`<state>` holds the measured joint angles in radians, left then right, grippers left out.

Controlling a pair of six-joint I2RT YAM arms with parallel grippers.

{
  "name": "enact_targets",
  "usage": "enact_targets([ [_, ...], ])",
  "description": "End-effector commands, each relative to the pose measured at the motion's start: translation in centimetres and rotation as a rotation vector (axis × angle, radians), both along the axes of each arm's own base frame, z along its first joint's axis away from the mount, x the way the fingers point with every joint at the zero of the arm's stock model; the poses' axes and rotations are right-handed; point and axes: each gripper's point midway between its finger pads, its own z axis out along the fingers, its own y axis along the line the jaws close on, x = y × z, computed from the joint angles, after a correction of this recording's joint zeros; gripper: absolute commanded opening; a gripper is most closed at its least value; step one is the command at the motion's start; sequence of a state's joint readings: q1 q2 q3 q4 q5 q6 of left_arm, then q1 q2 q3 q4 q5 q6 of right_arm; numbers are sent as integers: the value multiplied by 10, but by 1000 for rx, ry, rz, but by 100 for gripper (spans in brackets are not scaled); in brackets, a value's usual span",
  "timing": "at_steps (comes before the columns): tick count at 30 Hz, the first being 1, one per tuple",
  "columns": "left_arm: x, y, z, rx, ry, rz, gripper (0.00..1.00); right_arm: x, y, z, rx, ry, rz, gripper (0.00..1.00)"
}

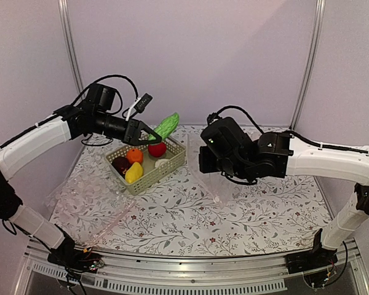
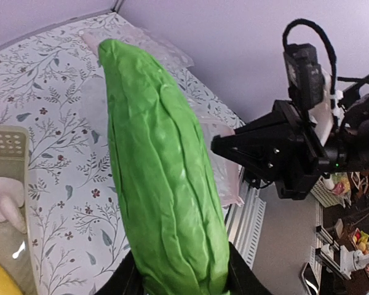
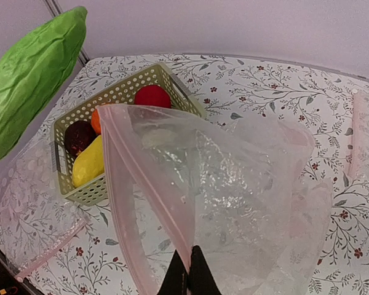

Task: Place the food in the zip-top bag and seal the zipper
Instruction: Place the fake vegetable in the zipper food storage bag.

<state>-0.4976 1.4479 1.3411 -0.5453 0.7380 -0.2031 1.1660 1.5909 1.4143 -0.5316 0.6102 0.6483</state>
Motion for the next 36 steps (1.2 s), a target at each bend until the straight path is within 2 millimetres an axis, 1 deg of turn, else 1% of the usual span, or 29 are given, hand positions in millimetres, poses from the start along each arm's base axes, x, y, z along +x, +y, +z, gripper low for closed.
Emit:
enact_targets([
  [1,-52,-28,16,-114,23,-264,35,12,-12,9,-20,-32,-45,0],
  [3,-67,-35,19,-141,41,-331,34,14,-16,12,-20,-39,-59,0],
  [7,-83,-42,20,-163,72,-401,34,19,-21,14,-14,-42,-78,0],
  [10,-88,-47,14,-150,99,-428,34,21,-23,16,-13,-50,-89,0],
  [16,-95,-58,-5,-84,125,-440,33,26,-31,22,-13,-63,-114,0],
  [18,-94,-61,-11,-65,130,-433,33,26,-33,25,-10,-71,-117,0],
  [20,-88,-62,-18,-37,131,-406,32,26,-33,28,-4,-73,-113,0],
  [22,-81,-62,-26,-3,130,-368,32,25,-32,27,-4,-71,-109,0],
  [24,-77,-62,-32,16,138,-352,32,25,-32,26,-8,-70,-108,0],
  [30,-71,-62,-39,46,139,-327,32,25,-33,23,-10,-66,-111,0],
  [36,-63,-60,-47,88,132,-286,31,21,-19,21,6,-40,-44,0],
])
